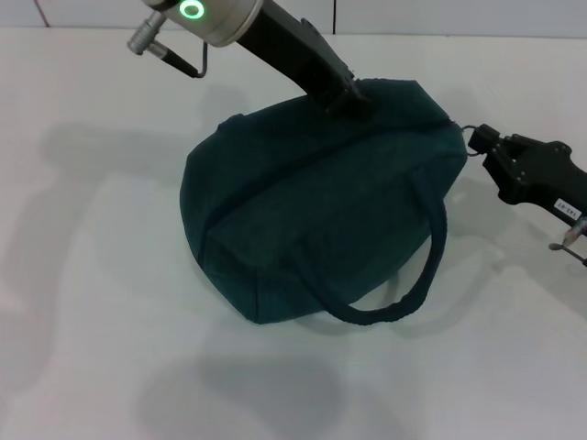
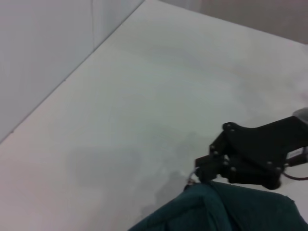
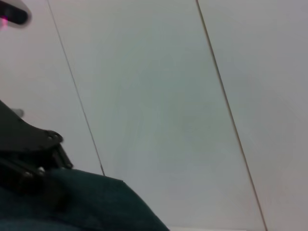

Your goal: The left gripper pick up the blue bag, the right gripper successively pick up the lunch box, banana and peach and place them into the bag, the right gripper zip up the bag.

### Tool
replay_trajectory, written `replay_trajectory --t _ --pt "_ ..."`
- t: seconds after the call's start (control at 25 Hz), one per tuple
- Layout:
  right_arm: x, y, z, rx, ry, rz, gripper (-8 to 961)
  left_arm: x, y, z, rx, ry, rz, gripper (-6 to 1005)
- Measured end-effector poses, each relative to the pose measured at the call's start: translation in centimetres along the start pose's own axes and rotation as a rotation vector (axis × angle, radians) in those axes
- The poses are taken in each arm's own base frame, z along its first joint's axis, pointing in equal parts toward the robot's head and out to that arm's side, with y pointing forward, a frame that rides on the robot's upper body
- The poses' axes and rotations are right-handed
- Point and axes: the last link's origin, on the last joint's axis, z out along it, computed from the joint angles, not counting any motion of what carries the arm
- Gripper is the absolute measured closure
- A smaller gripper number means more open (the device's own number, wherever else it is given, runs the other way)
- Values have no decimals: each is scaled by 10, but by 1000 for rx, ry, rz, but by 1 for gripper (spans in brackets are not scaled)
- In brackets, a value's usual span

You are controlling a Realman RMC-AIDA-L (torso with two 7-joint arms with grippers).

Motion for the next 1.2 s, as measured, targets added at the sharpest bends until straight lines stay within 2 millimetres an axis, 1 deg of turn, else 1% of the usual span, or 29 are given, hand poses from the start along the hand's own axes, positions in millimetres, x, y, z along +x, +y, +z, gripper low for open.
replay_trajectory --t 0.28,0.48,0.68,0.8,0.88,0.96,1.0,1.04,1.12,1.2 --pt "3 -4 1 29 26 -2 939 -5 6 -3 -39 -20 -2 877" --pt "5 -7 2 44 43 -3 939 -7 9 -3 -60 -4 -3 877" --pt "3 2 2 -13 23 4 939 -11 8 -2 -59 34 -22 876" --pt "0 6 -7 -39 -16 12 939 -11 5 -4 -51 113 -20 876" --pt "-1 5 -11 -32 -35 15 939 -14 3 -10 -45 199 7 857" --pt "-3 0 -17 3 -55 23 900 -19 0 -20 -27 317 35 819" --pt "-5 -7 -26 46 -79 31 880 -22 -1 -26 -11 383 46 800" --pt "-5 -7 -26 46 -79 31 846 -25 -3 -33 6 453 57 780" --pt "-8 -13 -34 82 -106 34 777 -35 -9 -50 55 570 55 742" --pt "-12 -19 -43 121 -145 38 708 -50 -15 -67 104 665 34 691"
